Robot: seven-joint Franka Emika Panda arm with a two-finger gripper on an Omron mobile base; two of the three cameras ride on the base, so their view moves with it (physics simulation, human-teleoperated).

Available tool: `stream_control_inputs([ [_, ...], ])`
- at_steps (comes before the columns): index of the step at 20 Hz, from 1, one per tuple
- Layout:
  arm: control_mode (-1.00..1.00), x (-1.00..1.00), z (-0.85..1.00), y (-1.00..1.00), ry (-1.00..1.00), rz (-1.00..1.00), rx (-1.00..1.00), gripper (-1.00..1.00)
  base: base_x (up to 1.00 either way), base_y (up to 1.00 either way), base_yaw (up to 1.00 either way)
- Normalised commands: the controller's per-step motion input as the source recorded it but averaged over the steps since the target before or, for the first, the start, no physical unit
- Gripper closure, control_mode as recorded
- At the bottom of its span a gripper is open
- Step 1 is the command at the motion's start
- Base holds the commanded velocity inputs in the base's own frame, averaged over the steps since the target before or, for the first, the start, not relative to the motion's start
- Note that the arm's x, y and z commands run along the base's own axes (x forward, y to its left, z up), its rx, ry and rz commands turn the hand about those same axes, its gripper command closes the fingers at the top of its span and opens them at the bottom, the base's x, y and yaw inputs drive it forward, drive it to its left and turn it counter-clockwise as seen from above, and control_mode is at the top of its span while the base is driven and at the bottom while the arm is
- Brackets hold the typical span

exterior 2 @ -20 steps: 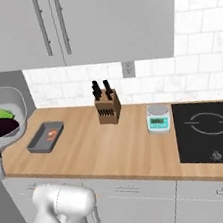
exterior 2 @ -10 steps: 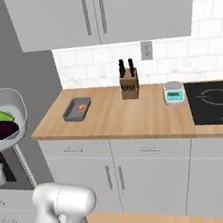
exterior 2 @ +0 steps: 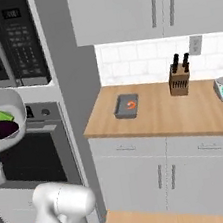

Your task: Take the meat container that has the shrimp and place it on the second highest rack of the freezer. Then take the vegetable container that has the eggplant and lemon wedge and place it on the highest rack of the freezer.

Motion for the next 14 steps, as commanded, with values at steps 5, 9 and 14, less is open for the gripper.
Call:
stream_control_inputs([
  [5, 1.0, 0.0, 0.0, 0.0, 0.0, 0.0, 0.0, 1.0, -0.07, 1.0, -0.02],
  [9, 1.0, 0.0, 0.0, 0.0, 0.0, 0.0, 0.0, 1.0, -0.12, 1.0, -0.02],
  [14, 1.0, 0.0, 0.0, 0.0, 0.0, 0.0, 0.0, 1.0, -0.18, 1.0, -0.02],
])
